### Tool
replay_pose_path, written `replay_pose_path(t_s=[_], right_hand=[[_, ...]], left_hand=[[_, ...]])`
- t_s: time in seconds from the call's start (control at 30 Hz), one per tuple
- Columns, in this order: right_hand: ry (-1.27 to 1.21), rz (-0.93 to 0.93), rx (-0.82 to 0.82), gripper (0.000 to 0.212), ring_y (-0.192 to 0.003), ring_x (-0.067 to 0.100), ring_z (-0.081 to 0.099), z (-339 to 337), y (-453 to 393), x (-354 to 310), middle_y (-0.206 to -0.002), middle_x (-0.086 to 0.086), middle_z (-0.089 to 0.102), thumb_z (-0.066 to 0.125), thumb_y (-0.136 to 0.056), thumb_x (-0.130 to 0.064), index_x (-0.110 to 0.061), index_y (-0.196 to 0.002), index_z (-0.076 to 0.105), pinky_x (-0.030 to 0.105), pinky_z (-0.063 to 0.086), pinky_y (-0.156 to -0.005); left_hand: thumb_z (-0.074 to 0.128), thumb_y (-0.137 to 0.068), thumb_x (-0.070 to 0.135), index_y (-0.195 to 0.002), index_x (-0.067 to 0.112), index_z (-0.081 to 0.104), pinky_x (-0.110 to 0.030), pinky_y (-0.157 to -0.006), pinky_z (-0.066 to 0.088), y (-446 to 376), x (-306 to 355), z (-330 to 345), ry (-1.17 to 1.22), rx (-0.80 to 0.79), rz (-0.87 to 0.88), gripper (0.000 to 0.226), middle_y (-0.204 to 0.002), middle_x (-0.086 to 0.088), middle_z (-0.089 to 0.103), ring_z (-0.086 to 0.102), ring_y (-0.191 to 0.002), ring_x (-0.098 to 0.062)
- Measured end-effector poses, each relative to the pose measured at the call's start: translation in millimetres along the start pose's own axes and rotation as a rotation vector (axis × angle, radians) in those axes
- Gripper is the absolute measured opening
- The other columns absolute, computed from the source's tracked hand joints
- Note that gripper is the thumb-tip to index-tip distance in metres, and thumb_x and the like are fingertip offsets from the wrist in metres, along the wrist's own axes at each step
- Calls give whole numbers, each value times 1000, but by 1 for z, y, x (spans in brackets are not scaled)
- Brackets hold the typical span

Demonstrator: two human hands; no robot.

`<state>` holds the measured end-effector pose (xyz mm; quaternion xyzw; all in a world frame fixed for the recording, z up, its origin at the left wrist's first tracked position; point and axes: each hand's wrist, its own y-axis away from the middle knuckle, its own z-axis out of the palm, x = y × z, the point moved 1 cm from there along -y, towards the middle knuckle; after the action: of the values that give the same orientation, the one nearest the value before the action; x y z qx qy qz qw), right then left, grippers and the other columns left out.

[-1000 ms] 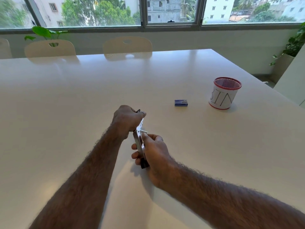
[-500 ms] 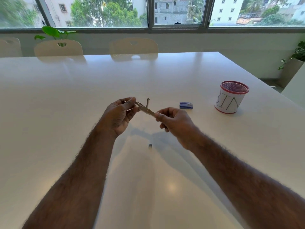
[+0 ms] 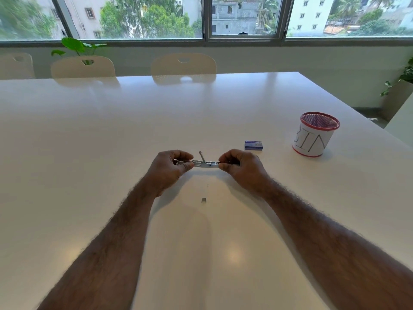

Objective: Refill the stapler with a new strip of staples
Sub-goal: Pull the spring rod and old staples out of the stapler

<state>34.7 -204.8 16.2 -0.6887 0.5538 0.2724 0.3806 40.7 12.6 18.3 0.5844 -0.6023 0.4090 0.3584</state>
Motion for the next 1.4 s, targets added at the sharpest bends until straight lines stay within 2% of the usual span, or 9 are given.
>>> replay_pose_path(t_s=[0.17,0.37,0.5,0.6,0.7,1.07,1.27,1.33,1.4], right_hand=[[70,-53,9,12,-80,7,66,4,-3,4,-88,-3,75,75,-82,-16,-15,-94,74,0,42,-69],[223,-144,-24,10,-90,14,62,10,-4,9,-90,-6,73,73,-82,-22,-21,-93,73,34,51,-87],[342,-202,31,17,-108,19,53,11,2,7,-109,-1,68,70,-85,-25,-20,-102,70,37,40,-99],[353,-299,109,11,-99,19,56,11,9,-1,-102,2,66,68,-86,-20,-16,-96,72,35,46,-90],[324,-323,-35,8,-81,13,61,16,20,-6,-93,-1,66,66,-87,-18,-17,-92,73,38,56,-76],[401,-207,-143,15,-90,13,58,24,26,-18,-101,-2,67,65,-90,-29,-21,-100,74,32,53,-79],[451,-208,-174,13,-85,11,58,24,24,-25,-99,-4,68,64,-90,-24,-20,-96,75,31,53,-73],[501,-225,-182,14,-85,15,61,26,24,-28,-100,-2,69,62,-91,-23,-20,-96,74,36,57,-74],[542,-235,-181,14,-86,18,63,26,23,-31,-101,-2,68,60,-91,-22,-21,-96,73,40,58,-73]], left_hand=[[74,-81,15,-96,15,74,-16,-77,47,0,-5,3,-232,36,121,15,-91,-1,73,65,-82,-11],[73,-79,14,-93,13,74,-31,-86,48,3,-11,6,-397,44,242,14,-89,-1,65,61,-90,-22],[75,-78,18,-100,15,72,-35,-89,48,4,-13,4,-424,51,248,22,-94,-2,65,60,-95,-23],[77,-75,20,-108,18,68,-34,-89,48,7,-13,3,-401,67,242,34,-97,0,64,60,-95,-20],[77,-75,21,-111,19,67,-32,-89,48,9,-13,2,-377,75,233,38,-99,0,65,61,-95,-18],[62,-72,15,-129,8,52,-23,-84,39,10,-12,4,-326,117,188,59,-104,-2,62,54,-98,-18],[57,-64,-2,-94,9,59,-24,-72,40,17,15,-2,-445,370,393,32,-89,-3,55,49,-84,-17],[56,-67,-2,-79,13,61,-18,-61,39,24,29,-3,-442,256,394,20,-76,3,56,51,-68,-13],[56,-72,2,-70,16,63,-14,-54,38,31,38,-3,-451,1,285,16,-64,8,58,51,-57,-8]])
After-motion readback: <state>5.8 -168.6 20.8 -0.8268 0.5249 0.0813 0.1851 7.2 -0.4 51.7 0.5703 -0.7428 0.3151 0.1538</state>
